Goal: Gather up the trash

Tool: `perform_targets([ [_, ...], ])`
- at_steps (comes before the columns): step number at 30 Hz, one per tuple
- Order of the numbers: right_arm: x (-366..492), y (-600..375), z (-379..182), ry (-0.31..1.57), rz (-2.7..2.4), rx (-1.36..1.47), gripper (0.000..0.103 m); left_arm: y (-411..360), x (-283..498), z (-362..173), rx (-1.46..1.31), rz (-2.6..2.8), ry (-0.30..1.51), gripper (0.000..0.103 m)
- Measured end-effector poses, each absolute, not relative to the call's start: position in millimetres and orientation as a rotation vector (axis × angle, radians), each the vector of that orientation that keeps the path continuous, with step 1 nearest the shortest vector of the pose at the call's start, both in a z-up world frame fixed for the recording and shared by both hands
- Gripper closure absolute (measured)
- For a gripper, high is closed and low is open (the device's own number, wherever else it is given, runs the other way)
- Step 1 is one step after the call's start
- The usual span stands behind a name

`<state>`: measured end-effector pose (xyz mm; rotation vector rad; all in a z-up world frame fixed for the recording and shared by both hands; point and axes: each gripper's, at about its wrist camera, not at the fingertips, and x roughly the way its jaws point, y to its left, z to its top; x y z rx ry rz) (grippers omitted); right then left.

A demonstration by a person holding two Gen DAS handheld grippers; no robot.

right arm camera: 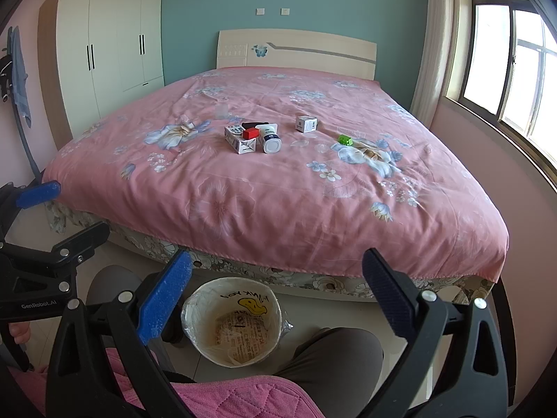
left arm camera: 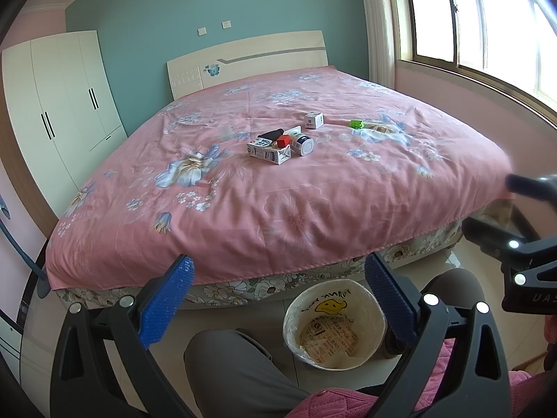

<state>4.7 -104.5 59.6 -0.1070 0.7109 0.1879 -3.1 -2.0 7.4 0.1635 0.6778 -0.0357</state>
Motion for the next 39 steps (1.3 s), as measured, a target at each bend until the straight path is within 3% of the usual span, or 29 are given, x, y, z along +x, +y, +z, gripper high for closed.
perform_targets([
  [19,17.7,-104.1,54.2,0.717,0.195,-0.121,0.007,10.5,8.7,10.0,0.153,-0.019,0.692,0.003],
  [39,124.9,-111.7,72.6,0.682,0.189,-0.103,0.007,19.6,119.0,19.2,0.123,0.031,0.690,0.003],
])
